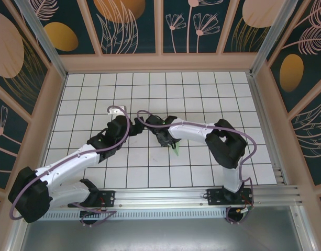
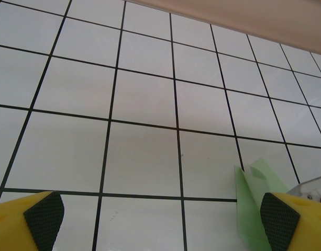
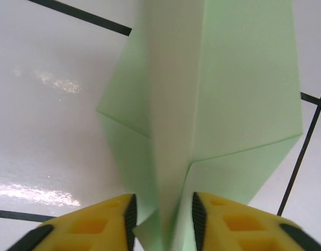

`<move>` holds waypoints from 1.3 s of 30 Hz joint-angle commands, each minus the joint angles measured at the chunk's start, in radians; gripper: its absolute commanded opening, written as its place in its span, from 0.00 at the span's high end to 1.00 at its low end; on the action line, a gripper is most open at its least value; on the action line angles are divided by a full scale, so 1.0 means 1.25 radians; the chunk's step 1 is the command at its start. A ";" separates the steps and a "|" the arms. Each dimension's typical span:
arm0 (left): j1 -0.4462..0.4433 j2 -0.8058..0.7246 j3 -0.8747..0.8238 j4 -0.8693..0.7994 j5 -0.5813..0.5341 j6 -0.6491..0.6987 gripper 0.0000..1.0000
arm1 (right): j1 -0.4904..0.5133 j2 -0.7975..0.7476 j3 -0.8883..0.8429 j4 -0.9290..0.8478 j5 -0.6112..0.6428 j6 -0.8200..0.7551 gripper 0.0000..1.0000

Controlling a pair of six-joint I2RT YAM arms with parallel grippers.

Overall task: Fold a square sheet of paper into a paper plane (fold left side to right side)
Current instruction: Pick up the paper plane at the center of the table, then place the paper plane at the center of the table.

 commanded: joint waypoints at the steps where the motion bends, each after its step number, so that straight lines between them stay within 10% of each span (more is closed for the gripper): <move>1: -0.006 -0.014 0.001 0.033 0.013 0.000 0.02 | 0.006 0.005 -0.006 -0.018 0.023 -0.001 0.70; 11: -0.006 -0.014 0.002 0.031 0.015 -0.001 0.01 | -0.044 -0.077 -0.056 -0.008 0.016 -0.011 0.99; 23: -0.006 -0.007 0.009 0.032 0.021 0.000 0.01 | -0.218 -0.223 -0.161 0.113 -0.212 -0.058 0.99; 39: -0.006 0.018 0.028 0.029 0.035 0.003 0.01 | -0.245 -0.122 -0.149 0.106 -0.197 -0.070 0.81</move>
